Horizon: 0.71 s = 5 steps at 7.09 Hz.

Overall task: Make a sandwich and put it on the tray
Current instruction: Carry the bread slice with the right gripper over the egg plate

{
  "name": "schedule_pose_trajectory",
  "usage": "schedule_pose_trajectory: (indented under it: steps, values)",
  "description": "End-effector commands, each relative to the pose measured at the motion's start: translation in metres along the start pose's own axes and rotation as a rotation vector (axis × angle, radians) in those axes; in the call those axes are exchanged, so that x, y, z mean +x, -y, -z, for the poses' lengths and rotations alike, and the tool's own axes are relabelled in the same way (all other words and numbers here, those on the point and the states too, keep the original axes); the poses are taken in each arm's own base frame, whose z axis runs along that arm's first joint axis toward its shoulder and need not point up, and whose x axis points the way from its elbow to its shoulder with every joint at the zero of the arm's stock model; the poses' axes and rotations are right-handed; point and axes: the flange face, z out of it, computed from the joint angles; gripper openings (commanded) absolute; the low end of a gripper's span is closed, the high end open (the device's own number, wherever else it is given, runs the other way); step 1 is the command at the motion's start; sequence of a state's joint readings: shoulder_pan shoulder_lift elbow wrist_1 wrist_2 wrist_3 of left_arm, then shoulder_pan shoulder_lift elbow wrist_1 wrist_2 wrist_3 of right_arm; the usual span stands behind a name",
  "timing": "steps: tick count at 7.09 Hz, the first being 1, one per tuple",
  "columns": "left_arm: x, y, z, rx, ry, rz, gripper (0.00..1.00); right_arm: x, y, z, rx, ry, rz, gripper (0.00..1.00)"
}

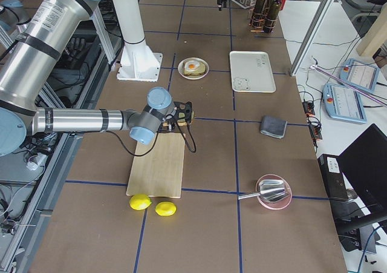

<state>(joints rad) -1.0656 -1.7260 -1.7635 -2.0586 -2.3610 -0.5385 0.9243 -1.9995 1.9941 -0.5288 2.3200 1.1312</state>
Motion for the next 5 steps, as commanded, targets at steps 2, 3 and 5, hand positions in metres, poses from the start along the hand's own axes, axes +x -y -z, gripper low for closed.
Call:
schedule_pose_trajectory:
  steps: [2, 3, 5]
  values:
    - [-0.002, 0.001, -0.003, -0.002, 0.006, 0.005, 1.00, -0.158, 0.085, -0.051, -0.037, 0.111, -0.067, 0.00]
    - [-0.003, 0.001, -0.004, -0.003, 0.006, 0.006, 1.00, -0.211, 0.090, -0.078, -0.071, 0.114, -0.066, 0.00]
    - [-0.003, 0.001, -0.005, -0.005, 0.008, 0.004, 1.00, -0.333, 0.070, -0.157, -0.094, 0.099, -0.061, 0.00]
